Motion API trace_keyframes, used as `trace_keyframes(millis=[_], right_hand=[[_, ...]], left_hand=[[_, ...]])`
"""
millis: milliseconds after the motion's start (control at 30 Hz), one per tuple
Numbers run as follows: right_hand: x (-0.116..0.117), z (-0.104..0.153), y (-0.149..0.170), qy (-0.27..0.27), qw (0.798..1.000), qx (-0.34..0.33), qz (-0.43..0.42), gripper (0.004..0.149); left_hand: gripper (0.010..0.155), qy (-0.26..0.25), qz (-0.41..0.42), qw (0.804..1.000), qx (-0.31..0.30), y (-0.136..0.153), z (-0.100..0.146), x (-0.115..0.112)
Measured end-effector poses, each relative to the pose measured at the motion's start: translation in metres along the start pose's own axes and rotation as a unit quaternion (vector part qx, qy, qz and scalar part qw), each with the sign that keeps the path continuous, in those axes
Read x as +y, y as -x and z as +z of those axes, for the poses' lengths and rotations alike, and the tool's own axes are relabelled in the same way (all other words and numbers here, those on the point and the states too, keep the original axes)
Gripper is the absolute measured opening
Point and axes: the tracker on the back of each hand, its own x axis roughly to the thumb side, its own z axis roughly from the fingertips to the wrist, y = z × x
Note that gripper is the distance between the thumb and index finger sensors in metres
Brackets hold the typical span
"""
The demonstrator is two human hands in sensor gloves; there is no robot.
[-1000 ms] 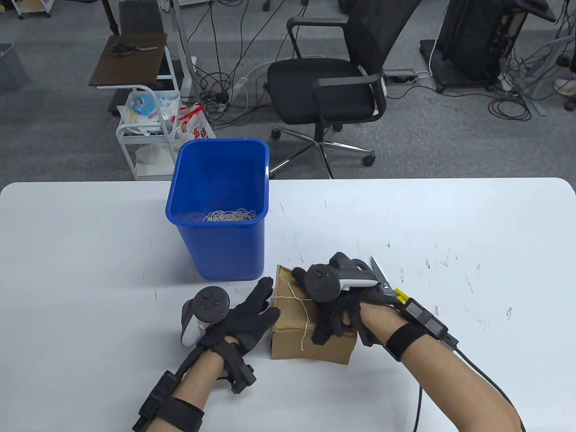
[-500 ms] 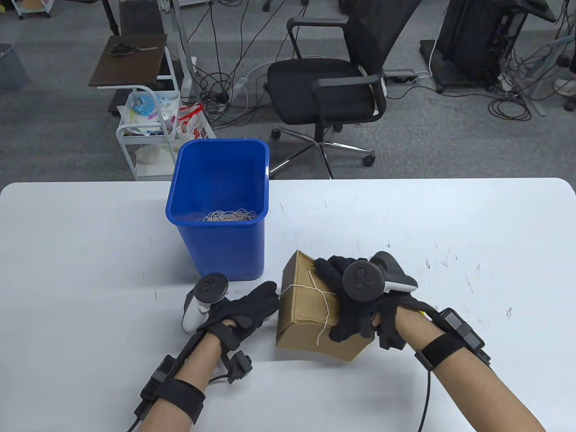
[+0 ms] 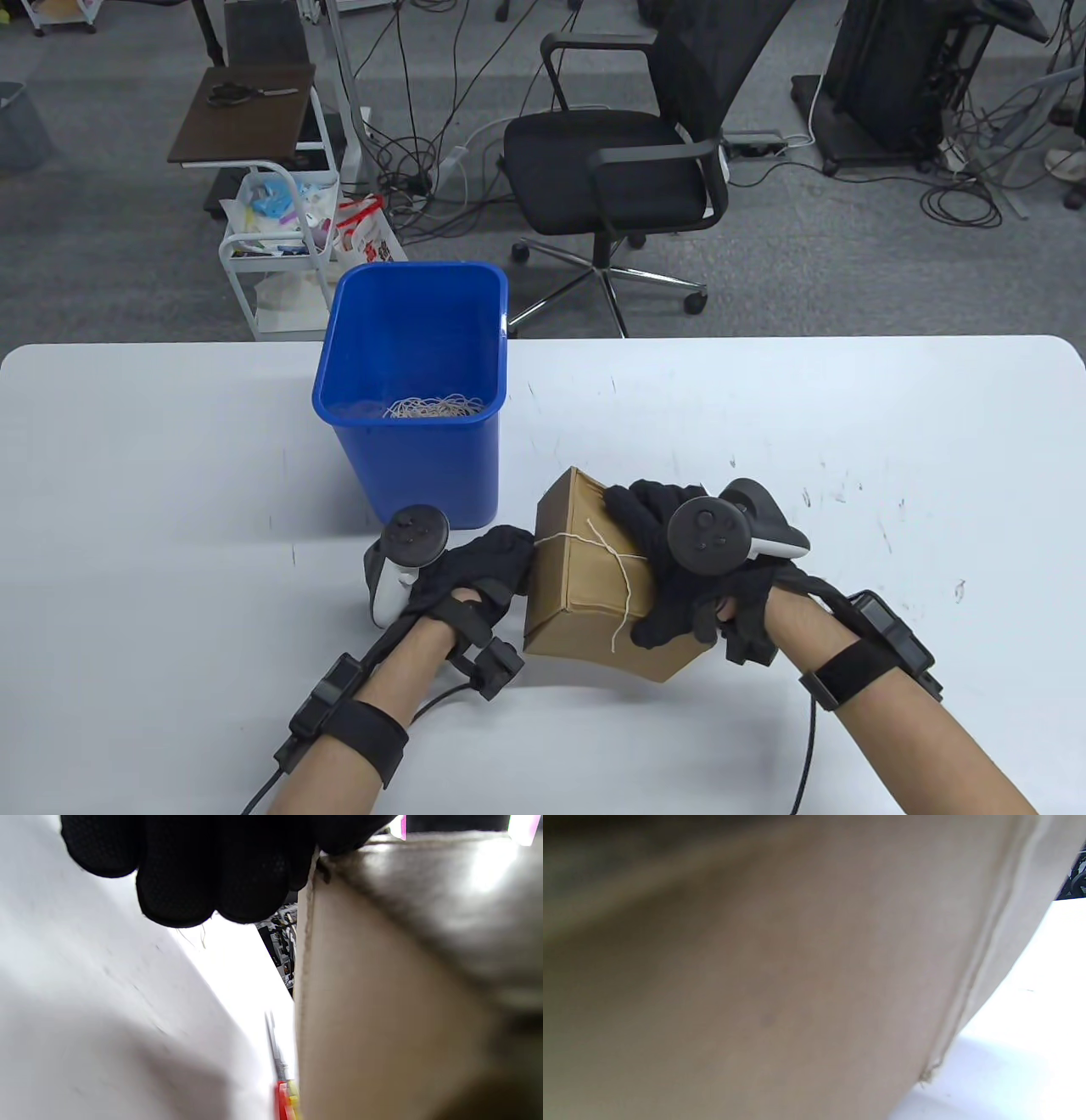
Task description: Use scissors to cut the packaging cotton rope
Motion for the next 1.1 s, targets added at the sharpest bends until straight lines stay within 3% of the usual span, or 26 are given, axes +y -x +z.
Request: trace_keyframes(millis=[100,233,533,733,767,833,900,967,1100], right_hand=[[-0.004,0.003,0.005,0.002,1.000,0.016,0.010,0.135],[-0.015,0.015,0.018,0.007,0.998,0.047,0.027,0.135],[-0.032,0.053,0.058,0.018,0.990,0.130,0.053,0.135],[-0.038,0.072,0.073,0.025,0.986,0.157,0.050,0.135],[-0.039,0.075,0.073,0.028,0.986,0.158,0.049,0.135],[-0.042,0.080,0.073,0.036,0.986,0.155,0.048,0.135],[-0.044,0.084,0.072,0.045,0.986,0.151,0.044,0.135],[-0.046,0.087,0.070,0.051,0.987,0.149,0.042,0.135],[-0.048,0.092,0.067,0.062,0.987,0.143,0.043,0.135]], left_hand=[[0.046,-0.002,-0.135,0.991,-0.019,-0.010,0.003,0.004],[0.046,-0.011,-0.301,0.954,-0.010,-0.012,0.008,0.014],[0.046,-0.025,-0.459,0.886,0.066,-0.004,0.015,0.037],[0.046,0.012,-0.527,0.841,0.121,-0.014,0.011,0.031],[0.046,0.012,-0.519,0.848,0.106,-0.016,0.010,0.029],[0.046,0.011,-0.468,0.881,0.067,-0.024,0.007,0.020],[0.046,0.019,-0.440,0.897,0.030,-0.034,0.004,0.010],[0.046,0.040,-0.417,0.908,-0.024,-0.043,-0.003,-0.003],[0.048,0.050,-0.377,0.924,-0.036,-0.049,-0.021,-0.021]])
